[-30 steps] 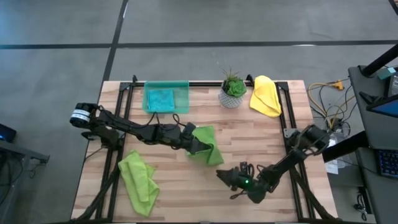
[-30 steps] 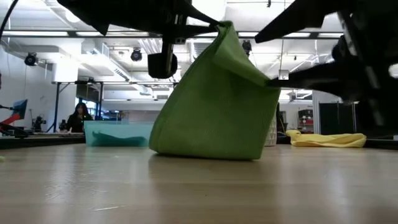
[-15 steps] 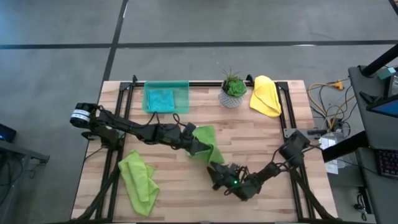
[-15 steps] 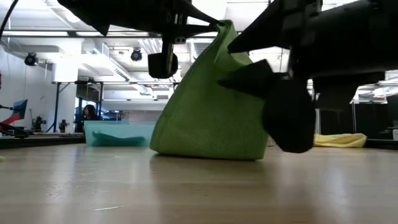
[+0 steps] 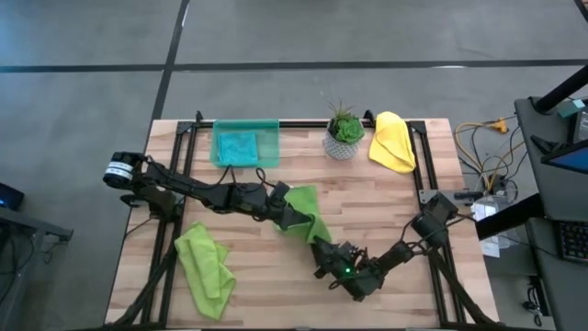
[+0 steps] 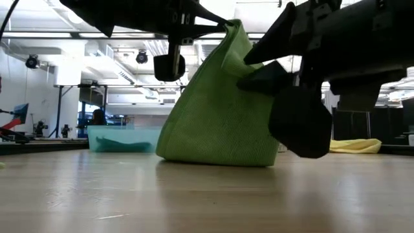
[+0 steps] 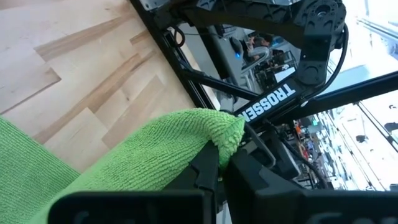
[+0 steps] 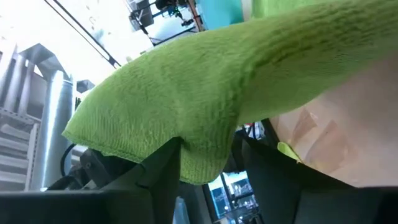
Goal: Fold microfiber towels
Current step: Fold the green microfiber cloth
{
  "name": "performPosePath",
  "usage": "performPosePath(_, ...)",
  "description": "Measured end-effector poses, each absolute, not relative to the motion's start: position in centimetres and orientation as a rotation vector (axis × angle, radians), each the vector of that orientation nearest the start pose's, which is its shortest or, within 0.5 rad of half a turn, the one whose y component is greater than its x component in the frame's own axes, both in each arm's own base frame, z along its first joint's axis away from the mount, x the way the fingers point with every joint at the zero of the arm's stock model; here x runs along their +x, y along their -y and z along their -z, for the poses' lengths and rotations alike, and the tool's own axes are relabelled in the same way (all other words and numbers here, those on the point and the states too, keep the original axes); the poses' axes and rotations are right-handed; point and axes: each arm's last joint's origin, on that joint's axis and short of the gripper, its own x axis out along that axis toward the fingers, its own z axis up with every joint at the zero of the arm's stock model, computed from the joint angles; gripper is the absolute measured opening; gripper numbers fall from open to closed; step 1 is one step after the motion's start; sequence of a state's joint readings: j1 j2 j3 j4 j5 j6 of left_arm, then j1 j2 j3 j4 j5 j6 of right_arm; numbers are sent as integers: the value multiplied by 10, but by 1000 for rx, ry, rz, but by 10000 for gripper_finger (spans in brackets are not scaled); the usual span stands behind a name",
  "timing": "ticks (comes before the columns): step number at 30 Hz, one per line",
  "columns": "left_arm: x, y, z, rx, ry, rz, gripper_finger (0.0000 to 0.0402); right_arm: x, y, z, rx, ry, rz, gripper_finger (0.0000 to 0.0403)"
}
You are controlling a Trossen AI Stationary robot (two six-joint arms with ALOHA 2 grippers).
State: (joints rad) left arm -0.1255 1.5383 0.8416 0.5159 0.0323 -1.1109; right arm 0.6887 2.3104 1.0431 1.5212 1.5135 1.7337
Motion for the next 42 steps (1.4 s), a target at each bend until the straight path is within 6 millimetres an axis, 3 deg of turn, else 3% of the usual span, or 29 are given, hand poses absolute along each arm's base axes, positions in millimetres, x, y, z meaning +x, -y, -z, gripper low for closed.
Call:
performPosePath(12,328,42,-234,-1075,-262,35,0,309,-226,-117,1700,745,562,16)
performPosePath(21,321,45,-226,-1015,-354,156,0,285,-220,-139,1621,629,494,9)
performPosePath(31,300,61,-231,-836,-514,359,0,245,-191,-158,1597,366,266,9)
performPosePath(38,281,79,-228,-762,-683,372,0,221,-173,-165,1588,17,286,8)
performPosePath(42,283,94,-227,-748,-687,392,0,212,-170,-179,1558,-170,309,8)
